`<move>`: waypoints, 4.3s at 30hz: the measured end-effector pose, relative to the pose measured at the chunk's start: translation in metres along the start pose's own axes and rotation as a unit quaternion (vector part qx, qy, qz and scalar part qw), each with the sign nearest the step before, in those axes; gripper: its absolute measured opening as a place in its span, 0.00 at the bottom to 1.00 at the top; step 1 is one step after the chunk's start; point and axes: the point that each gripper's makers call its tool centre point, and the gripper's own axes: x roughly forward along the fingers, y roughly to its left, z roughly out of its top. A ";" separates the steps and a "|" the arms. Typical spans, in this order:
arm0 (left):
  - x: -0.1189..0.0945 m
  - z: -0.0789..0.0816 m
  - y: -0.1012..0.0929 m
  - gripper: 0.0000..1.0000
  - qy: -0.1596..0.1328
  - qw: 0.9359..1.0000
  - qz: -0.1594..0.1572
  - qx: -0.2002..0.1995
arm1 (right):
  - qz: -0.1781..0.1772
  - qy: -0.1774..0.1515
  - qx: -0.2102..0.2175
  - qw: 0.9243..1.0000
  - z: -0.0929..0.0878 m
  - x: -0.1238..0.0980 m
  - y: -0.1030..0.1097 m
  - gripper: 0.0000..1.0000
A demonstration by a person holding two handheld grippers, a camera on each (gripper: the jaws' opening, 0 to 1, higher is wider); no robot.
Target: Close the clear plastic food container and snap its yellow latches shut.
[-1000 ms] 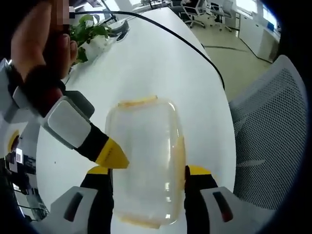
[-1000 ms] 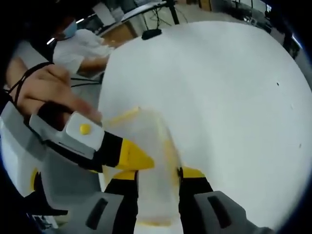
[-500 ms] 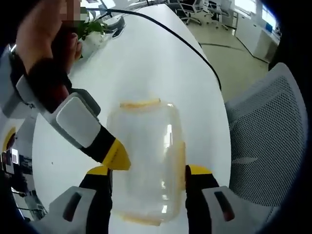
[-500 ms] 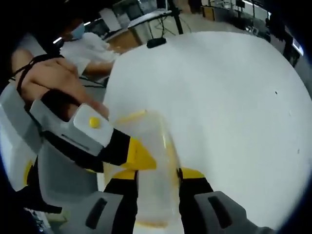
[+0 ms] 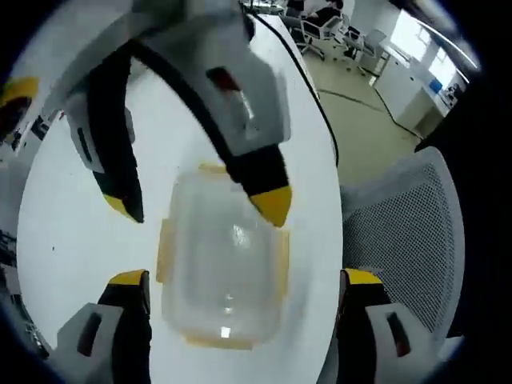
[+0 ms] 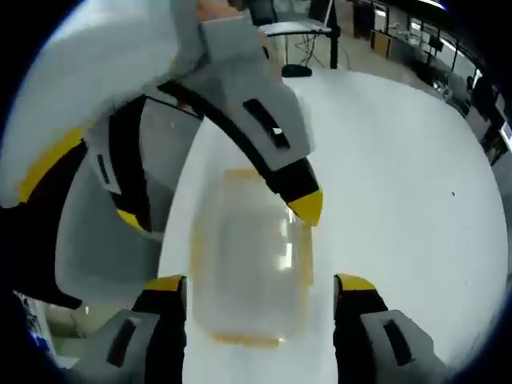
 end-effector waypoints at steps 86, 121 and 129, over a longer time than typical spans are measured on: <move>0.047 -0.040 0.016 0.91 0.031 0.999 -0.005 0.012 | -0.044 0.019 -0.015 0.999 -0.033 0.050 0.008 0.90; 0.045 -0.041 0.016 0.91 0.003 1.000 -0.007 0.010 | -0.055 -0.005 -0.010 0.998 -0.023 0.054 0.007 0.91; 0.038 -0.065 0.016 0.91 0.016 1.000 -0.007 0.015 | -0.058 -0.005 -0.006 0.998 -0.004 0.064 0.007 0.91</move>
